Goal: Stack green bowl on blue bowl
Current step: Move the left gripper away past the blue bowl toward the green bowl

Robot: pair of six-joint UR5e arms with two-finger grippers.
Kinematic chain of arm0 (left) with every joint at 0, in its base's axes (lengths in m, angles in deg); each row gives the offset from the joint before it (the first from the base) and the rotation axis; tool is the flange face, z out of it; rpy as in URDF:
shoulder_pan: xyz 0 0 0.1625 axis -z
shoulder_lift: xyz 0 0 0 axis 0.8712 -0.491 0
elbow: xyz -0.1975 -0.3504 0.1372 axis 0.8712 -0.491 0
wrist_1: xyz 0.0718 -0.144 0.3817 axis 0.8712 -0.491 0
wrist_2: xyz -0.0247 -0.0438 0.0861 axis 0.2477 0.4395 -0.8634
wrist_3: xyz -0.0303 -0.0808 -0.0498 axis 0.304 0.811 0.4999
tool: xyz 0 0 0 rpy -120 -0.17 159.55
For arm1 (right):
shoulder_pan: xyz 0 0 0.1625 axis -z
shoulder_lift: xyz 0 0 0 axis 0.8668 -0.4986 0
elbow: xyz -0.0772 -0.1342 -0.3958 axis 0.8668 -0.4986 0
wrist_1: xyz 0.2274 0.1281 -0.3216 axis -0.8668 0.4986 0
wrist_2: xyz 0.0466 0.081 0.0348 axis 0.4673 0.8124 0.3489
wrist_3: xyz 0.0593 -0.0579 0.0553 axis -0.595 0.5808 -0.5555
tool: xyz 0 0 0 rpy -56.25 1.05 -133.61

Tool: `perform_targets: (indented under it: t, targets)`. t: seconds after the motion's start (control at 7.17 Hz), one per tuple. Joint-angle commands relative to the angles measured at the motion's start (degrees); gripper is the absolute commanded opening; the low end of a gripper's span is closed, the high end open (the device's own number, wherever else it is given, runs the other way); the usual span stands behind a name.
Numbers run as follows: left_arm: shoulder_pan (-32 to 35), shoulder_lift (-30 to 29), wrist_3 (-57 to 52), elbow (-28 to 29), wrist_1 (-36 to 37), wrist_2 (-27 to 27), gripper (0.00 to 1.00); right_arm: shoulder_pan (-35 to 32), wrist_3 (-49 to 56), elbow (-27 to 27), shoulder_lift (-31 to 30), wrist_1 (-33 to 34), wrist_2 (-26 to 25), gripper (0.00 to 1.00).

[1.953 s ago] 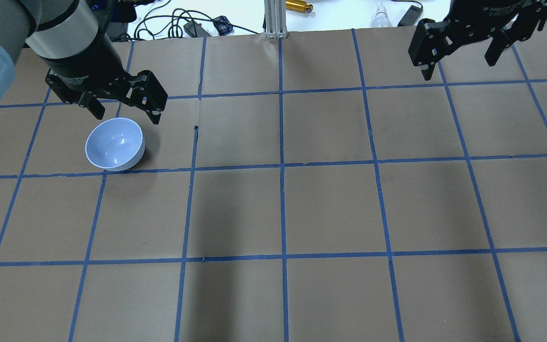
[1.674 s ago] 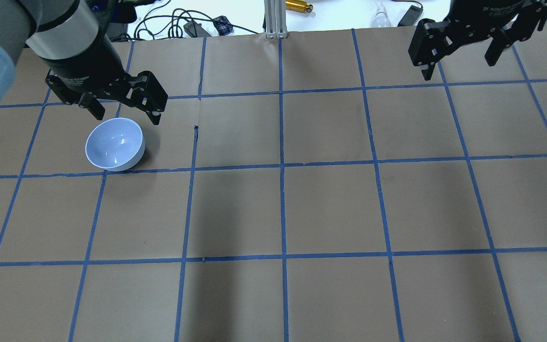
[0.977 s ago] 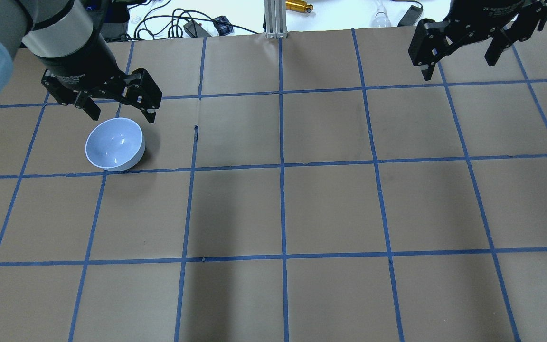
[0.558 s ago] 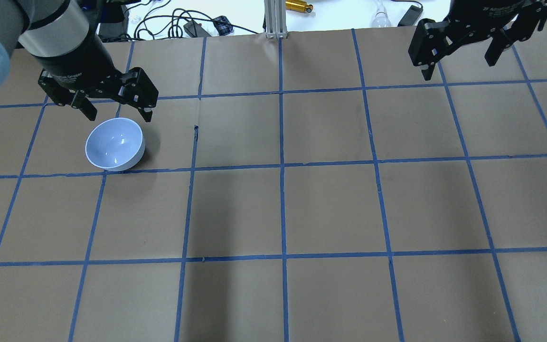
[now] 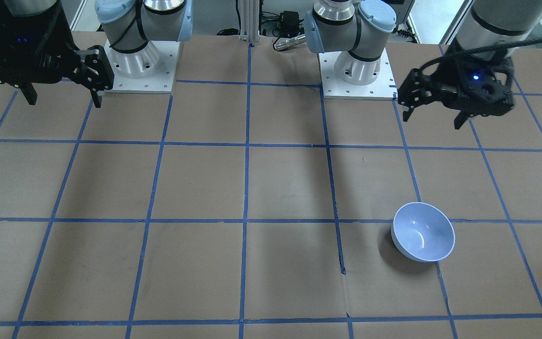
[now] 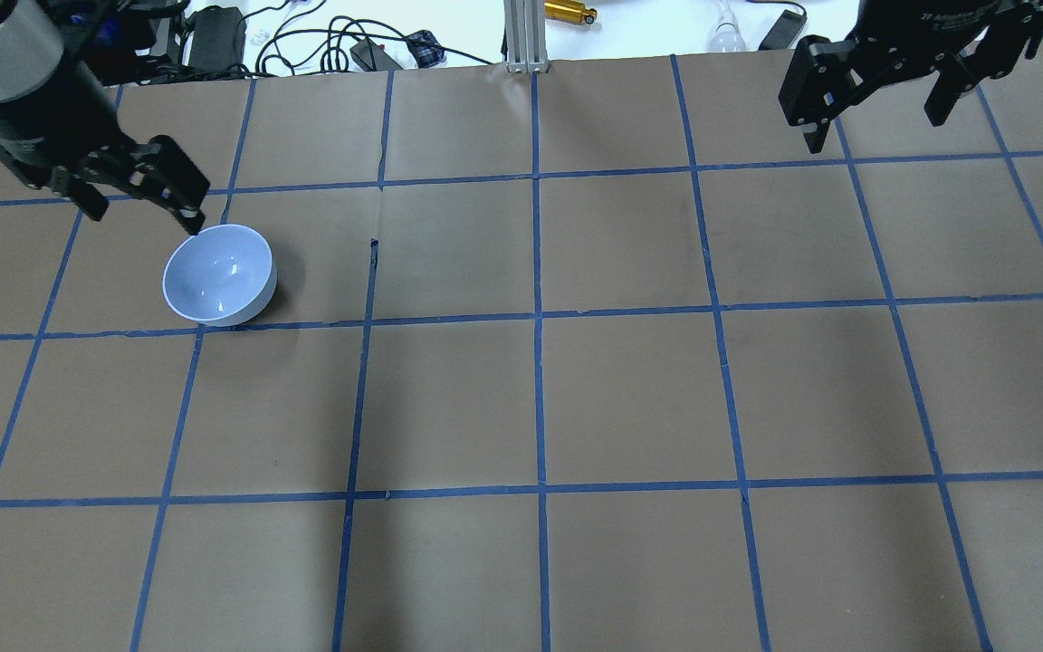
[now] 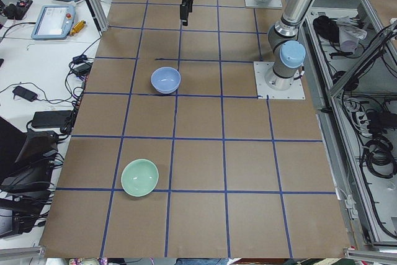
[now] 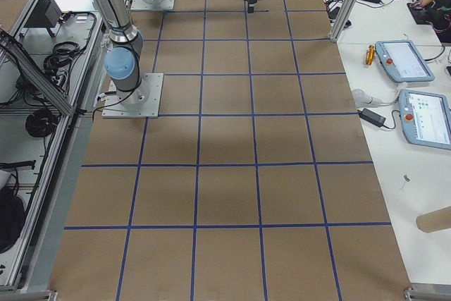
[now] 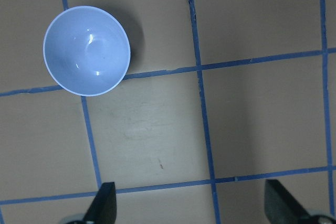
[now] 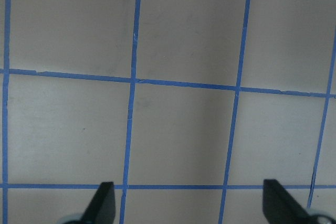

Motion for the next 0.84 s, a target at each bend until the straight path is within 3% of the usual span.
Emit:
perform_targets:
  t: [0.0, 0.28, 0.7]
  targets:
    - [-11.5, -0.9, -17.9, -0.7, -0.1, 0.2, 0.99, 0.0, 0.0, 0.0, 0.0, 0.0, 0.0, 1.0]
    - [-19.8, -4.5, -32.6, -0.1, 1.9, 0.2, 0.98, 0.0, 0.0, 0.0, 0.0, 0.0, 0.0, 1.0]
    - [-30.5, -15.1, -55.8, 1.1, 12.9, 0.1, 0.97, 0.0, 0.0, 0.0, 0.0, 0.0, 0.0, 1.0]
